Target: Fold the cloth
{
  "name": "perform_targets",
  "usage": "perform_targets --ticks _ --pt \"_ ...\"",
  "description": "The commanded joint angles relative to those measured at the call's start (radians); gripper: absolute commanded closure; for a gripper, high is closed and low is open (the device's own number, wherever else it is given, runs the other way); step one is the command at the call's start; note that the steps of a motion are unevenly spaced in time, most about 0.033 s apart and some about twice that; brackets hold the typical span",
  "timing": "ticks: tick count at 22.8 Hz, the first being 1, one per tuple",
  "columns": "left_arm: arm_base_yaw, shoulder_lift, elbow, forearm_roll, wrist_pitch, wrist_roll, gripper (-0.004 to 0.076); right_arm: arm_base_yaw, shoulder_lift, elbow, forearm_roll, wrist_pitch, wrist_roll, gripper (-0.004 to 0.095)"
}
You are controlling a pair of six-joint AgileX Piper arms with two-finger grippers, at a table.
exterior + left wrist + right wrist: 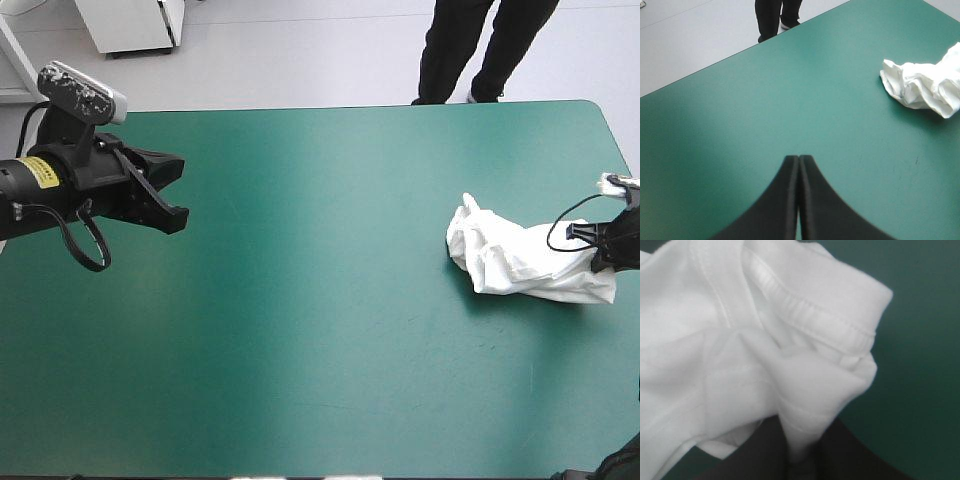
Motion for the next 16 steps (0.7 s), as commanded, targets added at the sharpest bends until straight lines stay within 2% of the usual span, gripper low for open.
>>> perform_targets --ticks 1,3,8,10,13,15,16 --pt "0.000 -0.028 -0.021 -0.019 0.026 -0.003 0.0746 -0.010 -0.052 -0.020 0.010 -0.013 -0.005 0.0882" --pt "0.000 -0.035 -0.021 -0.019 0.026 0.000 0.0745 -0.010 -0.052 -0.020 0.030 -0.013 -0.028 0.0821" --pt "0.000 -0.039 -0.021 -0.016 0.026 0.002 0.0745 -0.010 -0.063 -0.023 0.054 0.003 -0.034 0.0427" --pt "0.000 -0.039 -0.021 -0.007 0.026 0.002 0.0745 -0.010 -0.086 -0.023 0.055 0.001 -0.034 0.0391" --pt "0.000 -0.039 -0.021 0.031 0.026 0.017 0.0745 -0.010 -0.150 -0.023 0.080 -0.028 -0.027 0.0392" --pt "0.000 -0.050 -0.021 0.091 0.026 0.019 0.0745 -0.010 -0.200 -0.023 0.148 -0.036 -0.027 0.0393" --pt "0.000 -0.061 -0.021 0.126 0.026 0.017 0.0745 -0.010 -0.236 -0.023 0.228 -0.036 -0.027 0.0394"
